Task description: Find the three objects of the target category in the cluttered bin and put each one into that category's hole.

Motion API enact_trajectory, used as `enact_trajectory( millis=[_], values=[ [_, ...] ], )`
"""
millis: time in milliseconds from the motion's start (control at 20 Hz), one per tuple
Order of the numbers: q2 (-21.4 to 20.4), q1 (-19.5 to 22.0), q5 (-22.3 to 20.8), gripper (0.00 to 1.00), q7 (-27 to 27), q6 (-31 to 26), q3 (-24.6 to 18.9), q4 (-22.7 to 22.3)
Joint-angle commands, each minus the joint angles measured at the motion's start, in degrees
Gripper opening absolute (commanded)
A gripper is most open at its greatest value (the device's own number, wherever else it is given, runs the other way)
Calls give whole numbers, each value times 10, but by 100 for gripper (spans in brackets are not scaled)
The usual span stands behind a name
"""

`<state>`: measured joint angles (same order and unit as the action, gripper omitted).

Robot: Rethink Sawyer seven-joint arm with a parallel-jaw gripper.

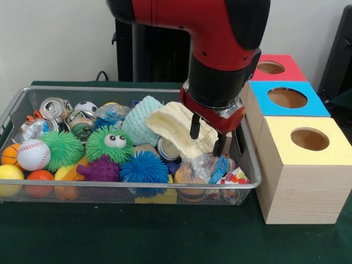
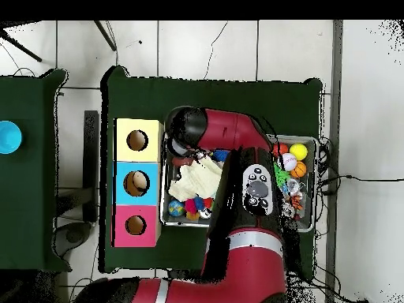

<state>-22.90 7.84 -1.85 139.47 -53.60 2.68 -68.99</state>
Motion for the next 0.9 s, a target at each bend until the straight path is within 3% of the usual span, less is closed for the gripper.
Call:
enact_trajectory(
  millis=[50, 350, 650, 900],
  values=[
    [26, 14, -23, 100, -51, 31, -53, -13],
    [2, 18, -12, 100, -40, 33, -50, -34],
    [-22, 19, -7, 100, -39, -4, -44, -33],
    [14, 10, -20, 100, -11, 68, -40, -25]
  ],
)
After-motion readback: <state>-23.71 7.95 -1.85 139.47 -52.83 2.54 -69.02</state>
